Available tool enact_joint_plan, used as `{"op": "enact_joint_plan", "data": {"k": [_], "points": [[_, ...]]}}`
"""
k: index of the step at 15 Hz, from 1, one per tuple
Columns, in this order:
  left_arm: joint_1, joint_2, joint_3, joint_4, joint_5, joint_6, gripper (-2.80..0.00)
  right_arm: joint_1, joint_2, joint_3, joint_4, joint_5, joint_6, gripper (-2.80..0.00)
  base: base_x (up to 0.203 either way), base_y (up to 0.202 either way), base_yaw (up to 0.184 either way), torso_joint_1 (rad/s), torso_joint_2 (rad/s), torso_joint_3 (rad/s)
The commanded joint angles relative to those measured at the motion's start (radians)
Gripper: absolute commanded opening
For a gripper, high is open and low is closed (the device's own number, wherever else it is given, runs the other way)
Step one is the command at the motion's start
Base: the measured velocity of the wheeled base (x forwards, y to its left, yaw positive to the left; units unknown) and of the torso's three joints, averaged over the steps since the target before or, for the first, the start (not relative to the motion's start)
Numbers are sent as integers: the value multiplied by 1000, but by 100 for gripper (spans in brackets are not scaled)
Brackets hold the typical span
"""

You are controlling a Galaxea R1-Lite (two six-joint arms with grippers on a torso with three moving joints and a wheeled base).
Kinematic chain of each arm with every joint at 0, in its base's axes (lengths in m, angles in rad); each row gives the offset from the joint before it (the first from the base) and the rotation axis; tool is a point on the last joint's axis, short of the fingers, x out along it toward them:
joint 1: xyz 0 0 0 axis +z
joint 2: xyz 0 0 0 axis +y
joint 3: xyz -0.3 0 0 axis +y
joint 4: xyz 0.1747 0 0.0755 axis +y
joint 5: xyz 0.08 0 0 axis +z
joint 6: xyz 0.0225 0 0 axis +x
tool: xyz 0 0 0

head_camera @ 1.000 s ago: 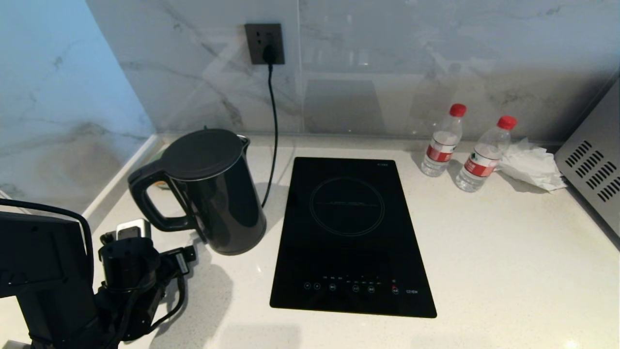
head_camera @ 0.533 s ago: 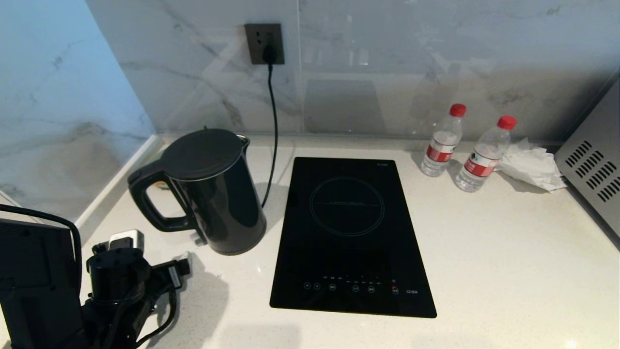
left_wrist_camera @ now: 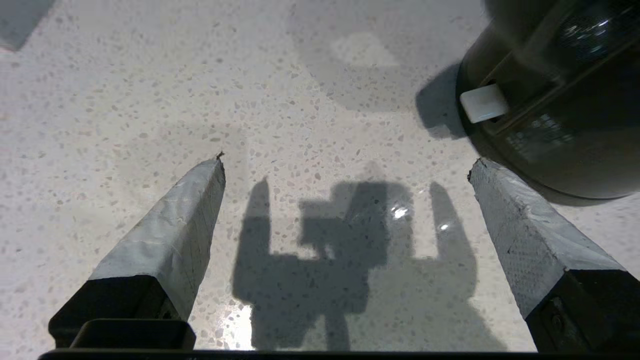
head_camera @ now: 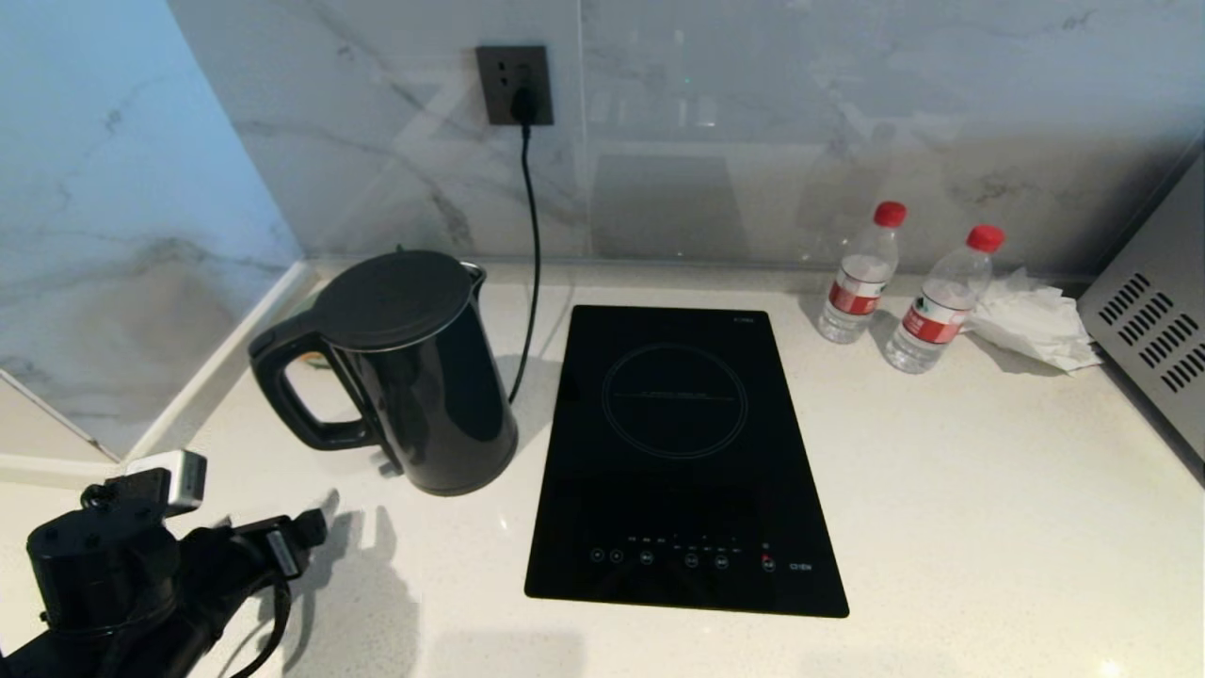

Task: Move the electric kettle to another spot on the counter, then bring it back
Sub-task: Pick up the kettle

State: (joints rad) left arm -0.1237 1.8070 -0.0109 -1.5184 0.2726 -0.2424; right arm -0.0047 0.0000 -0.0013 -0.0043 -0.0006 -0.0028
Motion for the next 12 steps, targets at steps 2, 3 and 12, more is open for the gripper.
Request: {"op": "enact_joint_plan", "data": {"k": [2, 3, 12], "points": [[1, -153, 12, 60, -59, 0, 0, 0, 0, 0, 0, 1, 0, -280, 0, 0, 0, 0, 0, 0], [1, -181, 12, 84, -78, 11, 0, 0, 0, 0, 0, -1, 0, -280, 0, 0, 0, 0, 0, 0], [-58, -324, -70, 201, -105, 71, 0, 0, 0, 1, 0, -1, 0, -280, 0, 0, 0, 0, 0, 0]]}}
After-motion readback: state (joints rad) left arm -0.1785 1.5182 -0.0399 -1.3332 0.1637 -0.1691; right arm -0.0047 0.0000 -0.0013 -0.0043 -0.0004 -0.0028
